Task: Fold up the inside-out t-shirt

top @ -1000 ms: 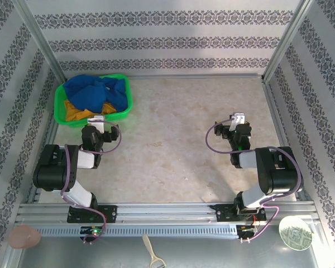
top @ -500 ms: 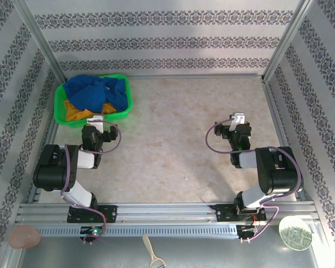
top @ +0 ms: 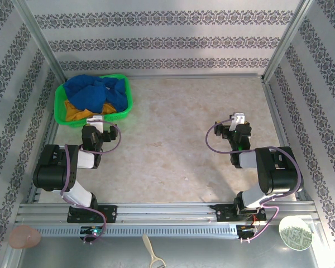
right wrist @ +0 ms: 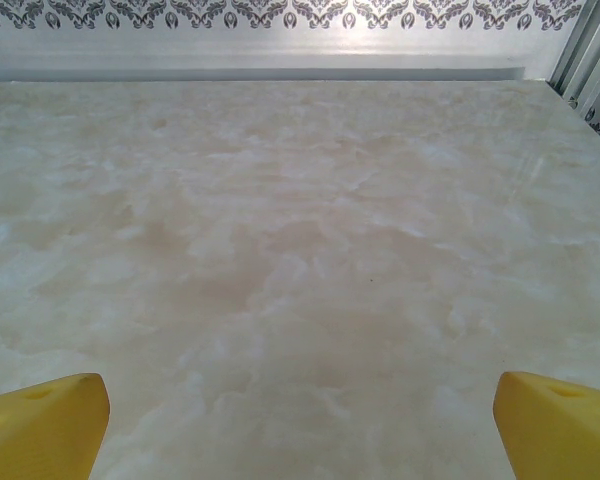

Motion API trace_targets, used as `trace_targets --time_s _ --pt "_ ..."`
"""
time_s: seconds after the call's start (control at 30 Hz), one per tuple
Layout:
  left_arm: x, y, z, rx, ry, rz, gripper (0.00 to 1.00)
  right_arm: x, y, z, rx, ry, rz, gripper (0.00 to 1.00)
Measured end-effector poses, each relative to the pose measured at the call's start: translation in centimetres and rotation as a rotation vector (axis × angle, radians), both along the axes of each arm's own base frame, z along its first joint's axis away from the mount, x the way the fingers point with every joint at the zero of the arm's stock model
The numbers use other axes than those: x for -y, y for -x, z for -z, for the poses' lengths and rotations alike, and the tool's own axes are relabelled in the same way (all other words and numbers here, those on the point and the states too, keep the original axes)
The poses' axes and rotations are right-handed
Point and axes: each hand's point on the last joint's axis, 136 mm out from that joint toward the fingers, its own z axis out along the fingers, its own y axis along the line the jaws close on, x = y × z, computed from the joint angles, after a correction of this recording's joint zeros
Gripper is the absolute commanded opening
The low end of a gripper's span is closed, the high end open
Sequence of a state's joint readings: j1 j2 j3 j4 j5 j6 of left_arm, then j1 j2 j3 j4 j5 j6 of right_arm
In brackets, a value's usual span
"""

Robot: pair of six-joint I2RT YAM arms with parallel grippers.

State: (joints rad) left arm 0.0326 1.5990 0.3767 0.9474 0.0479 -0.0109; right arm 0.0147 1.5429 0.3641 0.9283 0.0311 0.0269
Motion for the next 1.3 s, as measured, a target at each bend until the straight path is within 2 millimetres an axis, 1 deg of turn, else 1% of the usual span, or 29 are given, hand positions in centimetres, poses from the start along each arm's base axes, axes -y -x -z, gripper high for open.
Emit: trace_targets --time_s 0.07,0.13,0.2,0.27,0.3,0.37,0.47,0.53,0.63,0.67,0.73,0.77,0.83,0.87,0.9,0.97,1.03,1.07,1.13,1.2,1.3 --pt "0.0 0.0 0.0 0.003 0.000 0.000 0.99 0.0 0.0 -0.1 0.002 -0.003 0.003 0.98" --pt "-0.1 0.4 -0.1 0.010 -0.002 -0.007 0.99 0.2 0.2 -0.6 0.015 -0.005 0.015 0.98" --pt "-0.6 1.4 -0.4 0.020 -0.004 -0.038 0.99 0.6 0.9 -1.9 0.049 -0.008 0.038 0.98" --pt "-1.4 2.6 -1.7 0.058 -0.005 -0.089 0.99 1.0 1.6 -3.6 0.091 -0.008 0.063 0.99" --pt "-1.8 3.1 -2.9 0.088 -0.004 -0.115 1.00 1.3 2.0 -4.8 0.122 -0.011 0.080 0.98" --pt "-2.6 3.8 -5.9 0.159 0.015 -0.171 0.99 1.7 2.9 -7.2 0.172 -0.034 0.105 0.98" --pt "-3.4 4.8 -11.7 0.273 0.083 -0.239 1.00 1.8 4.7 -11.4 0.265 -0.144 0.135 0.98" --pt "-3.5 5.3 -16.5 0.334 0.150 -0.253 0.99 2.0 6.2 -14.0 0.332 -0.279 0.160 0.98" --pt "-2.7 5.4 -22.4 0.381 0.243 -0.217 0.99 2.0 7.7 -16.5 0.384 -0.432 0.144 0.98" --pt "-2.3 5.2 -23.6 0.374 0.269 -0.199 0.99 1.7 7.7 -17.0 0.373 -0.462 0.124 0.98" --pt "-1.1 4.1 -25.3 0.322 0.326 -0.150 0.99 0.1 7.0 -18.1 0.309 -0.524 0.051 0.99" --pt "-0.6 3.3 -25.5 0.285 0.349 -0.130 0.99 -0.6 6.5 -18.5 0.273 -0.543 0.020 0.98" --pt "1.1 0.9 -25.0 0.182 0.393 -0.085 0.99 -2.1 5.4 -18.9 0.178 -0.578 -0.036 0.99" --pt "1.9 -0.2 -24.6 0.133 0.404 -0.067 0.99 -2.9 4.9 -18.7 0.121 -0.589 -0.054 0.98" --pt "3.0 -1.7 -23.6 0.063 0.413 -0.047 0.99 -3.7 4.5 -18.3 0.059 -0.596 -0.070 0.98" --pt "5.1 -4.2 -20.7 -0.079 0.416 -0.023 0.99 -5.2 4.2 -16.8 -0.065 -0.602 -0.085 0.99" --pt "7.3 -6.6 -17.4 -0.226 0.401 -0.014 0.99 -6.4 4.5 -14.4 -0.197 -0.599 -0.080 0.98" --pt "7.9 -7.4 -16.0 -0.283 0.391 -0.019 0.99 -6.8 4.9 -13.2 -0.250 -0.598 -0.075 0.98" --pt "8.9 -9.3 -13.2 -0.383 0.368 -0.043 0.99 -7.0 6.0 -10.9 -0.353 -0.605 -0.047 0.98" --pt "9.0 -10.7 -10.8 -0.456 0.346 -0.079 0.99 -6.9 6.9 -9.7 -0.414 -0.608 -0.025 0.98" --pt "8.8 -12.6 -7.8 -0.542 0.319 -0.133 0.99 -6.8 8.0 -8.8 -0.470 -0.602 -0.006 0.98"
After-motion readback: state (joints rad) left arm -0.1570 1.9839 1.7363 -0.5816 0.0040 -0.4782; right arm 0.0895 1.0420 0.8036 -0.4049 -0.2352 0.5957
